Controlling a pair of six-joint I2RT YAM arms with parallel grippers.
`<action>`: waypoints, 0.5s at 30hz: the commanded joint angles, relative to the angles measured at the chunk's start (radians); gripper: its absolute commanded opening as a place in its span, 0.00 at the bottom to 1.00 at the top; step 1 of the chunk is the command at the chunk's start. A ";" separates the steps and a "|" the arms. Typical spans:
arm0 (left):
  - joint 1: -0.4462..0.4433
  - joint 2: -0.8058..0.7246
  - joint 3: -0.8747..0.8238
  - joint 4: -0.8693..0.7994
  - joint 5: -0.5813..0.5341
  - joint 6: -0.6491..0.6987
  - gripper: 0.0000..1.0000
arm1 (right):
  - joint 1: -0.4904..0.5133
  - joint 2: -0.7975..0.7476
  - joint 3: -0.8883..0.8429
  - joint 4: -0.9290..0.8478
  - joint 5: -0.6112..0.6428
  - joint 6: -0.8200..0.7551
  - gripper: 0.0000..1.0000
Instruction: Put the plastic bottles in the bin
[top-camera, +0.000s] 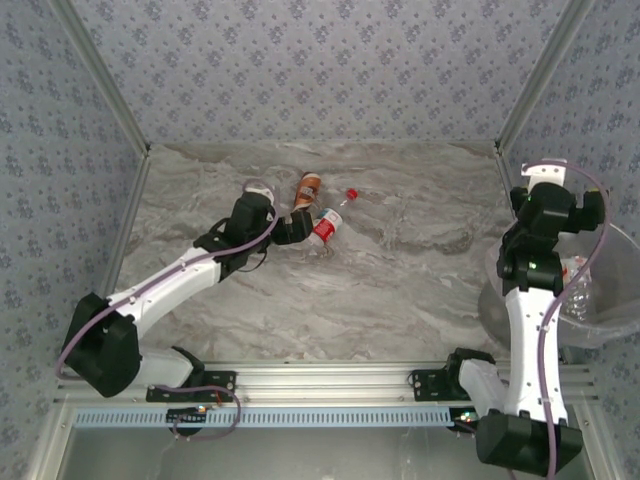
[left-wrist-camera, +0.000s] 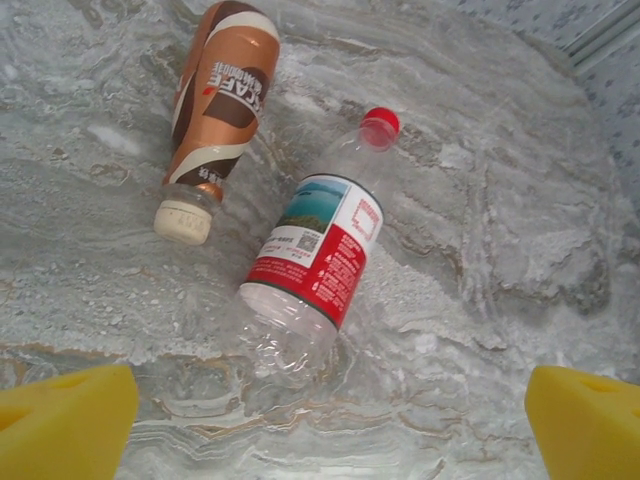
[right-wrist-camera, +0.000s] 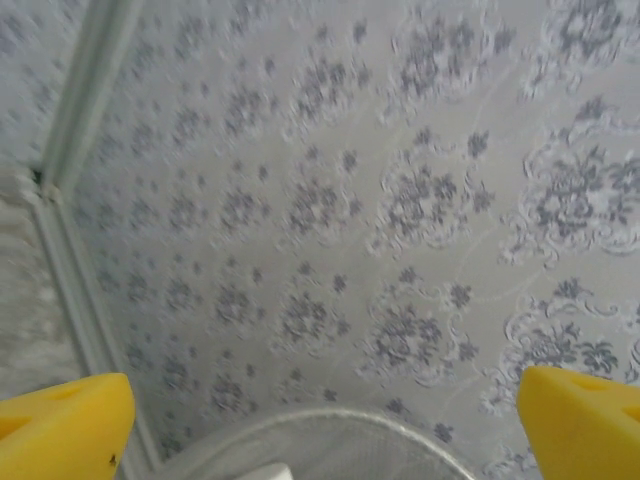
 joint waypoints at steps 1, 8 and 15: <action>0.004 0.026 0.060 -0.067 -0.021 0.037 0.99 | 0.048 -0.029 0.092 -0.120 -0.037 0.193 1.00; 0.004 0.043 0.068 -0.094 -0.026 0.036 0.99 | 0.092 -0.036 0.170 -0.304 -0.252 0.500 1.00; 0.005 0.042 0.062 -0.130 -0.082 0.025 1.00 | 0.138 -0.018 0.171 -0.284 -0.614 0.748 1.00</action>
